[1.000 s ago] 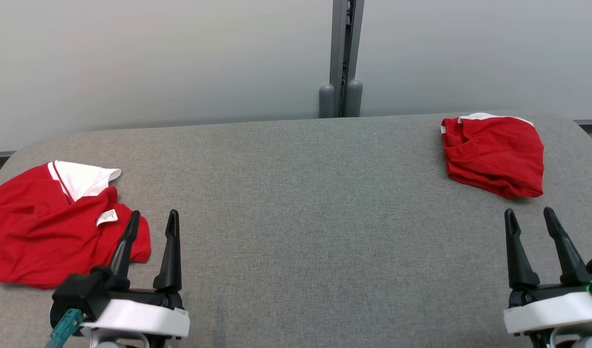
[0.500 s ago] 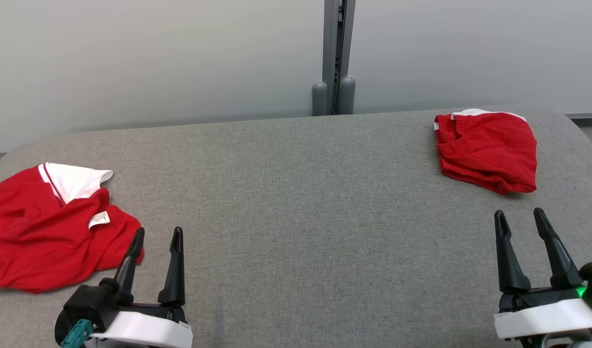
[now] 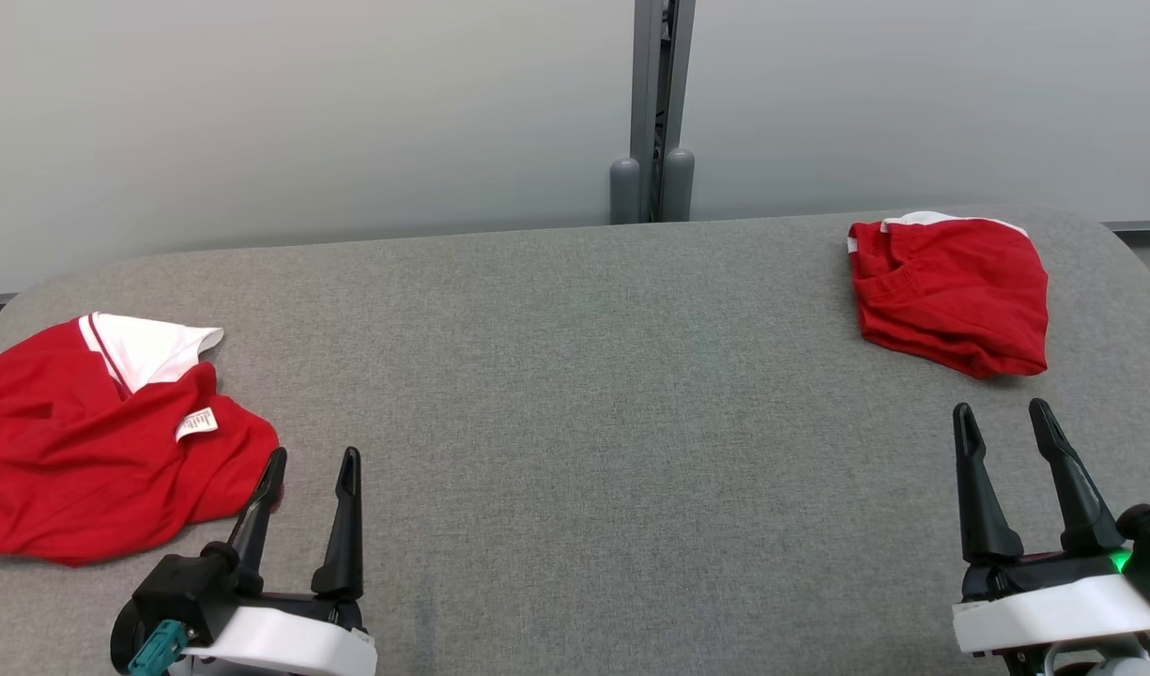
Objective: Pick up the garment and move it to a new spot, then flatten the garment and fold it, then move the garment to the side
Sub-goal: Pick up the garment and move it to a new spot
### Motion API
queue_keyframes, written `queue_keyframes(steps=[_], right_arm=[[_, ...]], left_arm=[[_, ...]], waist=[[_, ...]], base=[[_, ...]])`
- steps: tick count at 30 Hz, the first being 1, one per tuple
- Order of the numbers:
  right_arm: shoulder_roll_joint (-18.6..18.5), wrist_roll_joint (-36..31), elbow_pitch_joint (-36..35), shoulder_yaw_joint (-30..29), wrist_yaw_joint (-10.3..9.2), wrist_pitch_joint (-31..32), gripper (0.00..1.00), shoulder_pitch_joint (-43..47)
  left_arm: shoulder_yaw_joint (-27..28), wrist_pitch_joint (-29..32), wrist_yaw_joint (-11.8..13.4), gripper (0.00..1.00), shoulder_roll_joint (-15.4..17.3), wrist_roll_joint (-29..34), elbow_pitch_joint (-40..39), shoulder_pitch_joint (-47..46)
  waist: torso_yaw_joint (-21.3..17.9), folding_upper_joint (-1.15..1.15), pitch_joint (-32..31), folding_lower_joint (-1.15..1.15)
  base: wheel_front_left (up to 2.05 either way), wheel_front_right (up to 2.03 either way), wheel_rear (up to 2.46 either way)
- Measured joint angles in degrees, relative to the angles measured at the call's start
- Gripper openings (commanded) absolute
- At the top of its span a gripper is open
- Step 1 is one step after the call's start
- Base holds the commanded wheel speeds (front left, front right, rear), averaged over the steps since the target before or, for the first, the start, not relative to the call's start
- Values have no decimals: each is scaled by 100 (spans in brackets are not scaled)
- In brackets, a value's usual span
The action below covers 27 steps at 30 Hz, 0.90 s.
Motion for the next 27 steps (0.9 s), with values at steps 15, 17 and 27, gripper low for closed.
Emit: queue_keyframes(steps=[15, 17, 27], right_arm=[[11, 41, 91, 29, 0, -1, 100, -7], [22, 68, 104, 65, 0, -1, 100, -7], [60, 170, 221, 216, 0, -7, 100, -31]], left_arm=[[54, -1, -5, 100, -10, 60, 134, -94], [82, -1, -4, 100, -9, 69, 146, -94], [101, -1, -8, 100, -13, 111, 259, -117]], waist=[[474, 0, -29, 0], [613, 0, -31, 0], [1408, 0, -36, 0]], base=[[0, 0, 0], [0, 0, 0], [0, 0, 0]])
